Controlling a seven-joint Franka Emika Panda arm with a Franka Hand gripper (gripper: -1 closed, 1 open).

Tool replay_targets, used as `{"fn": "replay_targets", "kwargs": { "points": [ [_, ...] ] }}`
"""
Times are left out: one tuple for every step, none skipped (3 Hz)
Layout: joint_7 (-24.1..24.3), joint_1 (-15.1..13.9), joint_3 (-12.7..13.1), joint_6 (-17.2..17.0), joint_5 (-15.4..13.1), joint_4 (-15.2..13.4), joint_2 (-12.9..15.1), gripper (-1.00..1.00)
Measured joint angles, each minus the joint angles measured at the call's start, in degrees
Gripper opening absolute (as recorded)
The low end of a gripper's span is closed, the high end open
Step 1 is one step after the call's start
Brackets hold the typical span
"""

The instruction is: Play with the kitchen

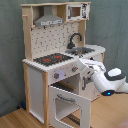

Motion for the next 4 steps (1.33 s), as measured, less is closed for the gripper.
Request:
{"fn": "replay_targets", "kwargs": {
  "points": [
    [3.8,0.48,-0.66,4.29,-0.65,-3.27,-0.01,1.0],
    [7.18,1.09,-1.19,8.02,-0.99,-5.95,-0.04,1.0],
    [10.81,1.94,-1.74,12.27,-1.0,-8.53,-0.04,1.0],
    [14.32,2.83,-2.15,16.74,-1.0,-10.3,-0.03,1.0]
  ]
}}
